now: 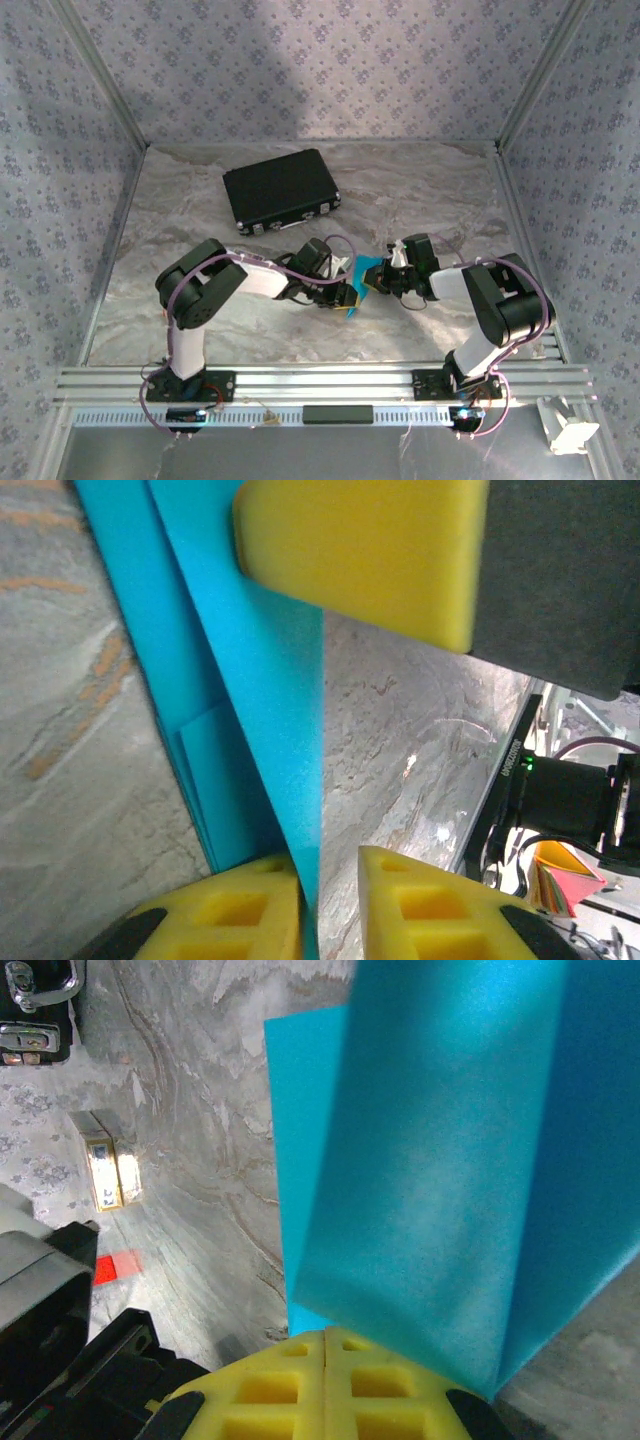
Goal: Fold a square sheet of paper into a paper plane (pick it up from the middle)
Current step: Fold the wing for the fifth time at the center of the table.
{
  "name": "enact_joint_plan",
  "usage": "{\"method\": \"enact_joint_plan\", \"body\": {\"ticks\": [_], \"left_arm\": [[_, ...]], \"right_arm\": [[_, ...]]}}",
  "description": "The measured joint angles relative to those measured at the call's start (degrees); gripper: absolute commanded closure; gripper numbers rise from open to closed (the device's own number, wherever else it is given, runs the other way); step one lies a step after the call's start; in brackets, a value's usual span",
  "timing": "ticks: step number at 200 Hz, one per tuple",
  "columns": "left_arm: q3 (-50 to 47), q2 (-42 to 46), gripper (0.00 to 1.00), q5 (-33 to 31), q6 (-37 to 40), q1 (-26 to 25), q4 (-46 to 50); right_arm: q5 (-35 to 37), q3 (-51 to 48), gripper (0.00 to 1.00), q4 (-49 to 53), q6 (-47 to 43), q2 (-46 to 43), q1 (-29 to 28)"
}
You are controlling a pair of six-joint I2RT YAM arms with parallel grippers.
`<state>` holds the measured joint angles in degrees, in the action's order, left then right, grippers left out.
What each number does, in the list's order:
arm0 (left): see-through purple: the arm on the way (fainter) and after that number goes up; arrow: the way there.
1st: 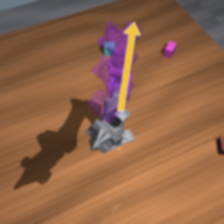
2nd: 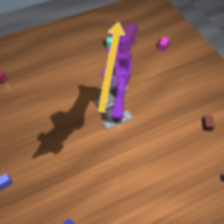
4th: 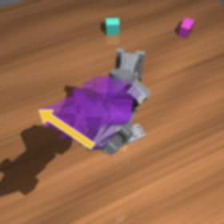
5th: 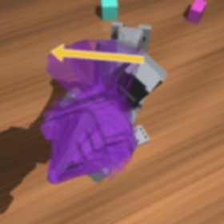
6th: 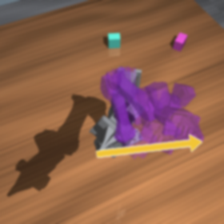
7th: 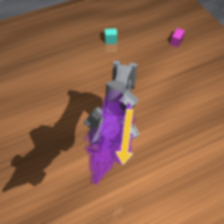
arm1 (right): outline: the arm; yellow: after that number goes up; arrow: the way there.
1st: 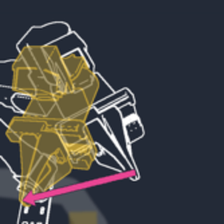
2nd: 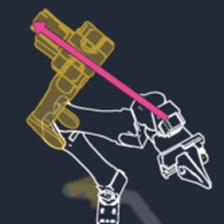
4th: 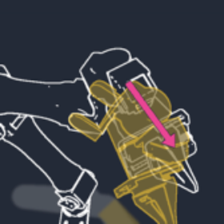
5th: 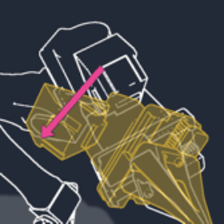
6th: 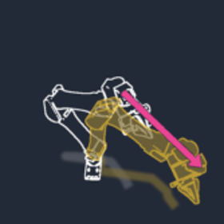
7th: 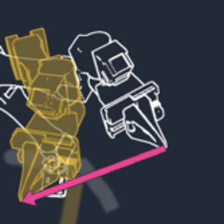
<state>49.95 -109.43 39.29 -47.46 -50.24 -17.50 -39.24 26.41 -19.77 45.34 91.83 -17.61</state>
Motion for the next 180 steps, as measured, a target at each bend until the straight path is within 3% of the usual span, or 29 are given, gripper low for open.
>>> {"method": "enact_joint_plan", "body": {"ticks": [131,180], "left_arm": [[1.0,0.4,0.74,-3.7,-3.9,1.0,0.6],[0.6,0.3,0.84,-4.2,-5.0,1.3,-0.7]], "right_arm": [[-0.9,0.2,0.95,-0.2,-0.4,0.6,0.1],[-0.9,0.2,0.95,-0.2,-0.4,0.6,0.1]]}}
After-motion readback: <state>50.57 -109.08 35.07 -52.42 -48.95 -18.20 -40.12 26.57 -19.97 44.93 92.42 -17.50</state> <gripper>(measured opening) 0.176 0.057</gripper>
